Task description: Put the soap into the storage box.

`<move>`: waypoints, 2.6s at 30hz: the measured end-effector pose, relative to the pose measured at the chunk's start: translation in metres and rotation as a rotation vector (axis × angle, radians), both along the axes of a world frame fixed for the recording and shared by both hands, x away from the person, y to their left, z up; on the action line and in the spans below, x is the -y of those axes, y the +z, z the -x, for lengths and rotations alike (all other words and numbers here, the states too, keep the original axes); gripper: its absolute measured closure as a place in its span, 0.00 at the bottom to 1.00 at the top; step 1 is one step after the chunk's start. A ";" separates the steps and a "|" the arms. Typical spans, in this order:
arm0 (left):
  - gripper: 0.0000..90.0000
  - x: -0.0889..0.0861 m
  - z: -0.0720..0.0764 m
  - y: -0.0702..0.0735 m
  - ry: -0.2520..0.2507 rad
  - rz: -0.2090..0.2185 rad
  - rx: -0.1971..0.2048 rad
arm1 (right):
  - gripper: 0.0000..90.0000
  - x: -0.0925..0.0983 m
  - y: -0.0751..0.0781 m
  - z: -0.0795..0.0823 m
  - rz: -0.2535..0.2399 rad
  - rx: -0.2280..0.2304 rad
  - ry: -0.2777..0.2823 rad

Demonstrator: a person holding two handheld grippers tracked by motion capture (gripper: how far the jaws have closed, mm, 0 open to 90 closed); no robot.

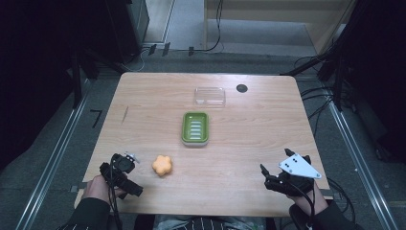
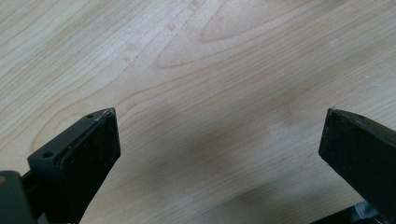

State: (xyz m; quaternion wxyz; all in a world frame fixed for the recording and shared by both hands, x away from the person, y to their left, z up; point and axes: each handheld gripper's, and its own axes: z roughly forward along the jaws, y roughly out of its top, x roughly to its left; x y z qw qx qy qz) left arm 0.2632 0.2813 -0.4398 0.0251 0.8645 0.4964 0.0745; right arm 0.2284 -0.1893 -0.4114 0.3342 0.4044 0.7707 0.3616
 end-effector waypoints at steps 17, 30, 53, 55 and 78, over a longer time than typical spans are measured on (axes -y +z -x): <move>0.00 0.017 -0.003 0.001 -0.040 0.058 0.005 | 0.15 0.001 0.000 0.000 -0.003 -0.003 0.003; 0.00 0.039 -0.020 0.000 -0.074 0.068 0.023 | 0.15 -0.001 -0.001 -0.001 0.007 -0.008 0.008; 0.00 0.066 -0.045 -0.007 -0.085 0.078 0.018 | 0.15 -0.001 0.000 -0.001 0.008 -0.011 0.005; 0.00 0.069 -0.048 -0.008 -0.087 0.070 0.014 | 0.15 -0.001 0.000 -0.001 0.005 -0.010 0.002; 0.40 0.074 -0.051 -0.013 -0.117 0.066 -0.015 | 0.15 0.000 0.000 0.000 0.004 -0.011 -0.001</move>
